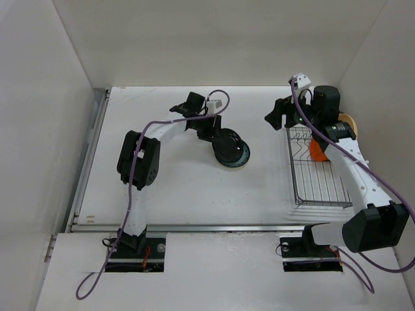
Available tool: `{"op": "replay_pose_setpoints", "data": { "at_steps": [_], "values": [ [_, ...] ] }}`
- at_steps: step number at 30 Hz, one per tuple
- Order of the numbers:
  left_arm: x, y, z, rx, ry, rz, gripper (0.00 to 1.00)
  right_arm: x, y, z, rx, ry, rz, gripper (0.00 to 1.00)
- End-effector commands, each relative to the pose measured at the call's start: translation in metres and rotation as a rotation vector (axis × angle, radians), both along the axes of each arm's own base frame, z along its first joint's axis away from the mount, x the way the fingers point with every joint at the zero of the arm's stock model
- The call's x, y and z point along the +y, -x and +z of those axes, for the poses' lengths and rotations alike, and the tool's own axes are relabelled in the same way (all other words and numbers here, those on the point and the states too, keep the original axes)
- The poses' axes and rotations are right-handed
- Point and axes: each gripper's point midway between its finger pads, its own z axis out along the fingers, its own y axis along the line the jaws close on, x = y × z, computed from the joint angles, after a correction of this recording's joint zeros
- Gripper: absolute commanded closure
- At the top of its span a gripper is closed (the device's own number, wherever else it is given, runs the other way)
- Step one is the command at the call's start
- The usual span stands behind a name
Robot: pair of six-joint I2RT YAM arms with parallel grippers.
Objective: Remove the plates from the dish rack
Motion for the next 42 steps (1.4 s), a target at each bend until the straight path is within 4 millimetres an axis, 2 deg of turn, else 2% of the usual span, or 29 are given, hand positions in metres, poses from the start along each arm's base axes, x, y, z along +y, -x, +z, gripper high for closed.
{"op": "replay_pose_setpoints", "data": {
  "at_steps": [1,3,4,6,8,9,10,13,14,15,16,17,19,22,23,25,26,28,30,31,33,35,36,37,42],
  "values": [
    [-0.006,-0.01,0.024,-0.048,0.034,0.0,0.55,0.0,0.001,0.022,-0.067,-0.024,0.008,0.24],
    [-0.004,-0.01,0.027,-0.053,0.024,0.008,0.54,-0.003,0.0,0.022,-0.067,-0.024,-0.001,0.24],
    [-0.003,-0.012,0.026,-0.058,0.013,0.017,0.48,-0.003,0.0,0.022,-0.067,-0.024,-0.001,0.24],
    [-0.001,-0.011,0.028,-0.061,0.006,0.023,0.45,-0.008,-0.002,0.019,-0.059,-0.012,-0.031,0.24],
    [0.003,-0.015,0.026,-0.073,-0.017,0.042,0.44,-0.023,-0.006,0.016,-0.043,0.026,-0.12,0.24],
    [0.004,-0.016,0.032,-0.083,-0.021,0.049,0.43,-0.031,-0.008,0.013,-0.038,0.053,-0.16,0.24],
    [0.008,-0.017,0.028,-0.083,-0.048,0.065,0.43,-0.051,-0.015,0.02,-0.058,0.094,-0.271,0.24],
    [0.009,-0.017,0.032,-0.097,-0.076,0.078,0.4,-0.085,-0.019,0.02,-0.071,0.206,-0.425,0.24],
    [0.013,-0.021,0.033,-0.11,-0.1,0.098,0.4,-0.106,-0.02,0.021,-0.078,0.265,-0.527,0.24],
    [0.016,-0.023,0.032,-0.117,-0.113,0.109,0.4,-0.117,-0.018,0.02,-0.076,0.311,-0.569,0.23],
    [0.015,-0.02,0.032,-0.115,-0.134,0.11,0.39,-0.129,-0.015,0.011,-0.06,0.363,-0.615,0.23],
    [0.02,-0.024,0.03,-0.128,-0.161,0.132,0.39,-0.151,-0.01,0.008,-0.055,0.451,-0.704,0.23],
    [0.023,-0.02,0.038,-0.137,-0.185,0.152,0.39,-0.171,-0.006,0.002,-0.048,0.523,-0.785,0.21],
    [0.033,-0.027,0.055,-0.187,-0.214,0.208,0.34,-0.185,0.001,-0.016,0.003,0.593,-0.82,0.21],
    [0.035,-0.027,0.07,-0.218,-0.206,0.221,0.32,-0.186,0.001,-0.031,0.038,0.618,-0.818,0.21],
    [0.039,-0.025,0.082,-0.242,-0.202,0.232,0.31,-0.197,0.004,-0.04,0.069,0.664,-0.854,0.21],
    [0.039,-0.025,0.099,-0.277,-0.178,0.238,0.3,-0.199,0.004,-0.043,0.078,0.677,-0.865,0.21],
    [0.04,-0.022,0.105,-0.282,-0.167,0.247,0.3,-0.207,0.002,-0.054,0.112,0.706,-0.887,0.26],
    [0.041,-0.02,0.118,-0.304,-0.152,0.251,0.25,-0.215,0.002,-0.068,0.153,0.726,-0.894,0.29],
    [0.042,-0.018,0.114,-0.296,-0.157,0.249,0.25,-0.217,0.003,-0.067,0.153,0.73,-0.902,0.34],
    [0.044,-0.016,0.128,-0.317,-0.143,0.266,0.22,-0.225,0.004,-0.072,0.174,0.742,-0.923,0.36],
    [0.045,-0.015,0.132,-0.325,-0.138,0.267,0.22,-0.231,0.006,-0.084,0.209,0.765,-0.93,0.37],
    [0.045,-0.015,0.132,-0.325,-0.138,0.267,0.22,-0.233,0.005,-0.082,0.199,0.773,-0.939,0.37],
    [0.045,-0.014,0.137,-0.333,-0.132,0.269,0.22,-0.237,0.007,-0.09,0.224,0.79,-0.946,0.37],
    [0.046,-0.014,0.141,-0.341,-0.127,0.27,0.21,-0.245,0.005,-0.103,0.258,0.803,-0.954,0.4]
  ]
}}
